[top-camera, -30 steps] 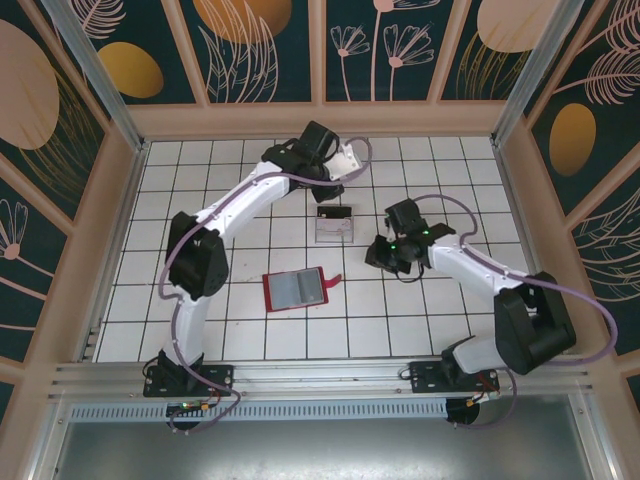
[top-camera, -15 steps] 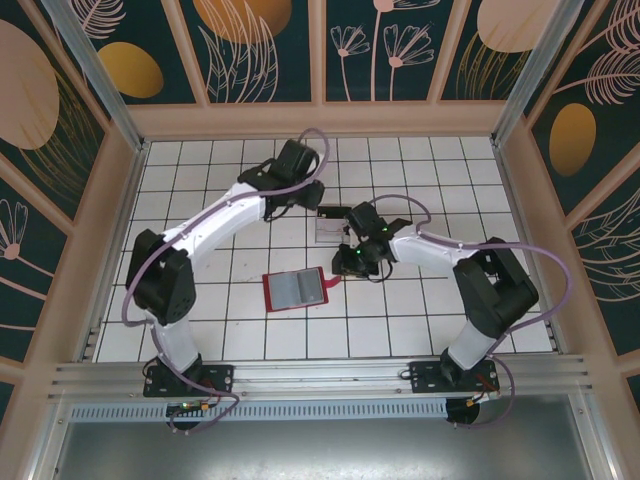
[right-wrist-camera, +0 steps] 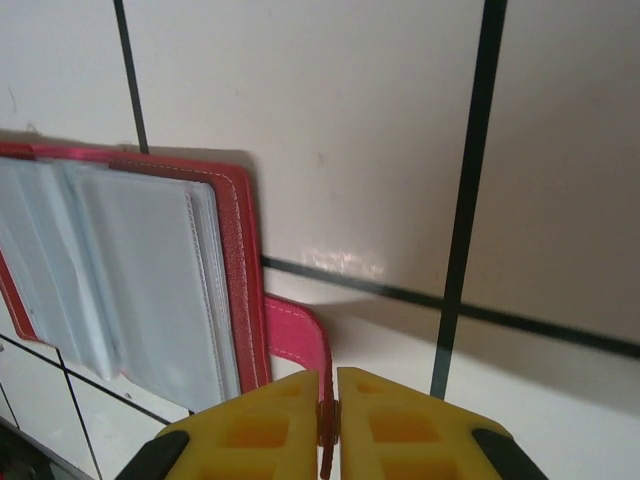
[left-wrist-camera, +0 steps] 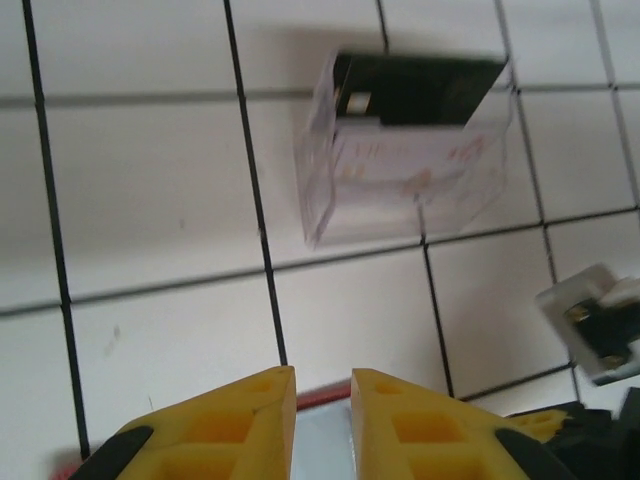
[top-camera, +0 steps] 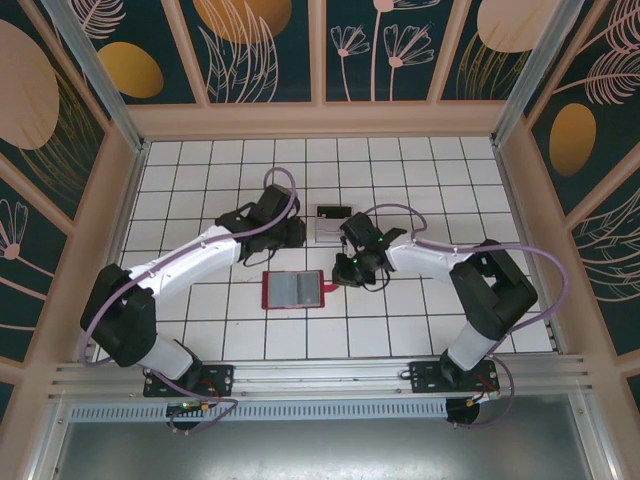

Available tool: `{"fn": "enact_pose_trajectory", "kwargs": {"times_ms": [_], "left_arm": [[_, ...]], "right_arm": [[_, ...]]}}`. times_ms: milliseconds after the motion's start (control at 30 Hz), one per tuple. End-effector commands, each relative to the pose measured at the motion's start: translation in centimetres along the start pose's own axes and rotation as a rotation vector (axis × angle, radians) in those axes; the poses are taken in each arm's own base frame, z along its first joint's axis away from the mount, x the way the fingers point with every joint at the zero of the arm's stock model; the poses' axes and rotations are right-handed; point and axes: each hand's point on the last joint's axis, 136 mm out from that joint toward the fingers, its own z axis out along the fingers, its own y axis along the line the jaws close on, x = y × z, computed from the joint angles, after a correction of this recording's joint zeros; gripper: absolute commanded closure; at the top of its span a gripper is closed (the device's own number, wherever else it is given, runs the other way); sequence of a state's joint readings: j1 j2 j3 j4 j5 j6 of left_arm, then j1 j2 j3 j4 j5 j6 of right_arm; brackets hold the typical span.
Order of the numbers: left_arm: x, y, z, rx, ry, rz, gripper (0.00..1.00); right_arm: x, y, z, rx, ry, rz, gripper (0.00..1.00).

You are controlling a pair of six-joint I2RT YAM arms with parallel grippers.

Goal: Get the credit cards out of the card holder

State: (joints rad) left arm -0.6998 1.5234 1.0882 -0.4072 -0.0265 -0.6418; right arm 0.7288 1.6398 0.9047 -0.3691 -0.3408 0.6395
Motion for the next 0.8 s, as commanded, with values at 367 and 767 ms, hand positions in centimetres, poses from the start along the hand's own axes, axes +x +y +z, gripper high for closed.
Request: {"fn": "enact_pose_trajectory", "kwargs": {"times_ms": [367,767], "left_arm": [[12.1,-1.8,3.4,-0.076,0.295,0.057,0.75],[14.2,-2.9,5.1,0.012,0.354,0.051,0.79]], "right_arm": [[0.0,-0.4,-2.9,-0.013,-0.112,0.1,0.72],[-1.7,-3.5,-6.7,-0.004,-0.216,0.166,0.72]]}}
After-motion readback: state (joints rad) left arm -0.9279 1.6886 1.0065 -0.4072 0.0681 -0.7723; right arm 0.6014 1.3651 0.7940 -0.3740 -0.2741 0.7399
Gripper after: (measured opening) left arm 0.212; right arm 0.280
